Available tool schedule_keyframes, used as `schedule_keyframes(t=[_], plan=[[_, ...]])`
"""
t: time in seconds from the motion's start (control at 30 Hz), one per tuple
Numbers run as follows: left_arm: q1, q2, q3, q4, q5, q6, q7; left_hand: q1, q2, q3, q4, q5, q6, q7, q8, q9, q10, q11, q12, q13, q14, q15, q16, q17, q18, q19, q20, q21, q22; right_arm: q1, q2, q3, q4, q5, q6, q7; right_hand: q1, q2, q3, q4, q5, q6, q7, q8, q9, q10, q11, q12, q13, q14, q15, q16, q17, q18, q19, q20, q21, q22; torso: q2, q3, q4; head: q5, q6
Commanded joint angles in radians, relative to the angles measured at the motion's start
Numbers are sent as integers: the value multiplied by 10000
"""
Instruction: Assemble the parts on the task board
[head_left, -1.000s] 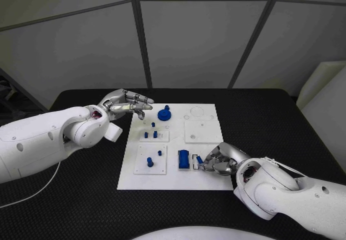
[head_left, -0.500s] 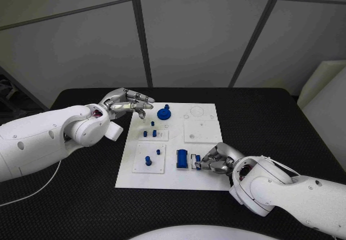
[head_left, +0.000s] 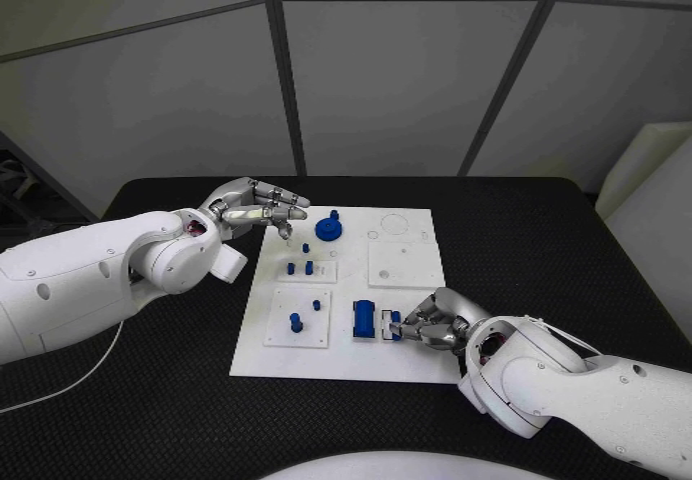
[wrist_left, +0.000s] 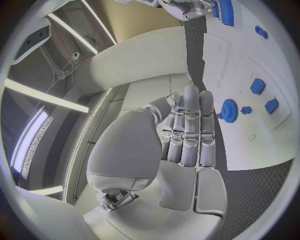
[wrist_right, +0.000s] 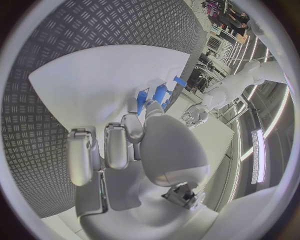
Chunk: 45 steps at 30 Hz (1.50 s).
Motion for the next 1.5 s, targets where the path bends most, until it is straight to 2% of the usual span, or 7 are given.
schedule_keyframes(t=[0.03,0.37,0.5,1.17,1.33,1.4,1.5], plan=[[11,-7,5,20,37,149,-21,-12,78,0,-45,20,-32,18,-43,-10,-72,27,-7,9,45,22,-43,-17,-114,-52,-2,-34,16,8,-9,-2,45,-209,-284,60,-79,-54,-16,60,19,70,0,42,14,74,-49,41,8,413,-68,35,16,-150,1017,-59,31,2635,8,-7,-5,7,1],[10,-16,4,27,37,173,-40,-4,75,4,-58,21,-37,19,-46,-11,-77,27,-9,10,38,21,-52,-18,-113,-57,-3,-34,19,7,-9,-2,104,-533,-739,169,109,-117,26,20,38,102,-41,48,72,74,-86,43,18,414,-97,43,36,-150,1017,-82,31,2635,-3,-7,7,-9,15],[10,-23,4,30,37,183,-49,8,73,11,-76,24,-41,20,-48,-12,-80,28,-10,11,25,20,-68,-22,-113,-65,-5,-35,24,6,8,-3,130,-604,-758,238,178,-138,43,0,53,101,-47,44,89,70,-93,32,15,417,-104,52,52,-150,1017,-90,31,2635,-1,-7,1,-8,19],[10,-43,4,49,37,227,-125,9,71,15,-89,27,-46,25,-50,-13,-85,33,-11,12,2,24,-94,-30,-114,-80,-4,-40,29,7,125,-2,51,-638,515,13,144,-200,4,70,34,92,-21,29,119,34,-74,-58,-33,399,-100,10,-17,-150,1017,-95,31,2635,2,-12,4,51,-55],[10,-45,4,55,37,229,-131,6,71,16,-90,28,-47,27,-50,-13,-87,34,-11,12,-7,26,-102,-32,-115,-85,-4,-42,30,7,148,-1,16,-638,606,-30,92,-229,-29,134,7,89,-11,22,135,29,-67,-67,-35,396,-94,5,-21,-150,1017,-92,31,2635,-2,-10,7,63,-56],[10,-46,4,55,37,228,-132,6,71,16,-90,28,-47,27,-50,-13,-87,34,-11,12,-7,26,-102,-32,-115,-85,-4,-42,30,7,162,-1,7,-638,599,-38,7,-270,-83,219,-64,89,-1,16,151,29,-58,-70,-33,393,-85,-2,-29,-150,1017,-87,31,2635,0,-8,6,72,-54],[10,-47,4,57,37,226,-131,6,71,16,-90,28,-47,27,-50,-13,-87,34,-11,12,-7,26,-102,-32,-115,-85,-4,-42,30,7,171,-1,-6,-658,554,-56,-237,-348,-248,435,-736,100,19,12,195,38,-37,-72,-27,389,-64,-14,-39,-150,1017,-72,31,2635,1,-7,7,77,-52]])
